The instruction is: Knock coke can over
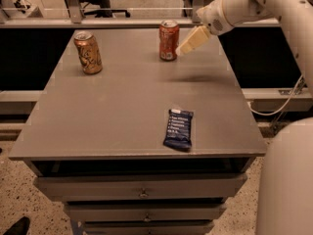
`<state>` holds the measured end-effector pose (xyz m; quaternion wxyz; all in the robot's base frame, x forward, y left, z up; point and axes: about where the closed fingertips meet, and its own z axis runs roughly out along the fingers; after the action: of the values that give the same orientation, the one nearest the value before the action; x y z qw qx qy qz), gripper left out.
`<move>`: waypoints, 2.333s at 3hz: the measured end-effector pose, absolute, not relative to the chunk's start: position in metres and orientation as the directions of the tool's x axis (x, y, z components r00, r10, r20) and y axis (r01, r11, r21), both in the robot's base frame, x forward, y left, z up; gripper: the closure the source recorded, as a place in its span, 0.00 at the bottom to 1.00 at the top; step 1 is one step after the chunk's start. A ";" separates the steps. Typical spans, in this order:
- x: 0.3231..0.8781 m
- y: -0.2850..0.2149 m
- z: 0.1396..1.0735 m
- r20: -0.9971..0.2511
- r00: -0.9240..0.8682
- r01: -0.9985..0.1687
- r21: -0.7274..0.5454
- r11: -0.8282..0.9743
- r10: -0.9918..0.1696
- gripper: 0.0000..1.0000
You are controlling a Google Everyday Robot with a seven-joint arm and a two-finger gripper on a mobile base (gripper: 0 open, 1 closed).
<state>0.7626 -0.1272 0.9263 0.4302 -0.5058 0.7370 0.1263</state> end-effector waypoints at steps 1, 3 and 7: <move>0.783 -0.103 0.913 -0.828 -0.130 -0.869 -0.170 0.464 -0.546 0.00; 0.782 -0.055 0.898 -0.929 -0.121 -0.924 -0.023 0.381 -0.349 0.00; 0.638 0.015 0.986 -0.985 0.108 -0.994 -0.104 -0.036 -0.136 0.00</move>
Offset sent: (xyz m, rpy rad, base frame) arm 0.0313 0.0684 -0.0252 0.3843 0.0910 0.1272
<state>0.6381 0.0147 0.9858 0.4829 -0.5662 0.4990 0.4441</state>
